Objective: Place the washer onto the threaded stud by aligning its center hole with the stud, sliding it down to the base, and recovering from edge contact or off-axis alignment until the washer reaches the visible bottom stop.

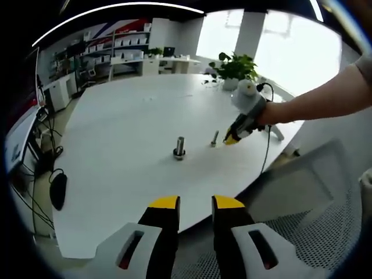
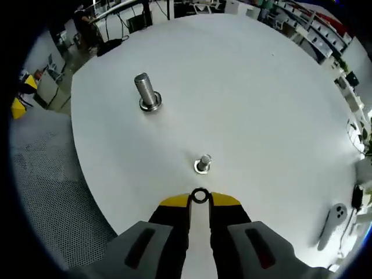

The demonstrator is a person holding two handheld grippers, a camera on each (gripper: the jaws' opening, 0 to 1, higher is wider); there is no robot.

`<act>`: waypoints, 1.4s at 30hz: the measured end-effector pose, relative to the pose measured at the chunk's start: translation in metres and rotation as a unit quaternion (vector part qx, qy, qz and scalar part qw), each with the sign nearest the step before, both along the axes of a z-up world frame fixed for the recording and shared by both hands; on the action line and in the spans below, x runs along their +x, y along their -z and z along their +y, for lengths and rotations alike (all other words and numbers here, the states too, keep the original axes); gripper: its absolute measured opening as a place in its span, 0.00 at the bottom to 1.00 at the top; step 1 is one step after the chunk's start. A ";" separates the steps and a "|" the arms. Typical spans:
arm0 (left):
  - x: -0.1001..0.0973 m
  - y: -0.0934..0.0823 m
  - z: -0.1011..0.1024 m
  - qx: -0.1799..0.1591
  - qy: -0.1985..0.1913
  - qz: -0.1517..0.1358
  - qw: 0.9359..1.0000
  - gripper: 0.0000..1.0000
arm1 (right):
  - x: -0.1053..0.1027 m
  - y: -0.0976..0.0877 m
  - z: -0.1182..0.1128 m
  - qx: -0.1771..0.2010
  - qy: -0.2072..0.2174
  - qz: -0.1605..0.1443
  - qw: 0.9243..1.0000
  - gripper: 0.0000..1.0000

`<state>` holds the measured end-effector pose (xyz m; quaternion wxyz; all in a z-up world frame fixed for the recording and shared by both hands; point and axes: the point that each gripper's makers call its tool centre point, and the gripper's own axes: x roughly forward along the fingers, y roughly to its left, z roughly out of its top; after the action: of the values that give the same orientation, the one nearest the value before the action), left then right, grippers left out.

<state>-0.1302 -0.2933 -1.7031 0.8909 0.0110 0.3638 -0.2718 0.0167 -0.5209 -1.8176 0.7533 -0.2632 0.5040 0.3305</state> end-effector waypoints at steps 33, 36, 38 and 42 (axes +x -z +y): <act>-0.001 0.002 0.002 0.004 -0.003 0.008 1.000 0.19 | 0.025 -0.030 0.033 0.028 -0.056 -0.066 0.996 0.14; -0.001 0.003 0.002 0.004 -0.004 0.008 1.000 0.19 | 0.026 -0.029 0.032 0.022 -0.055 -0.059 0.996 0.14; -0.001 0.003 0.002 0.003 -0.004 0.008 1.000 0.19 | 0.024 -0.031 0.033 0.023 -0.056 -0.059 0.996 0.14; 0.000 0.002 0.002 0.003 -0.003 0.007 1.000 0.19 | 0.021 -0.028 0.031 0.015 -0.068 -0.059 0.996 0.14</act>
<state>-0.1307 -0.2918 -1.7054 0.8892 0.0105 0.3703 -0.2685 0.0379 -0.4901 -1.7899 0.7613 -0.3043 0.4351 0.3722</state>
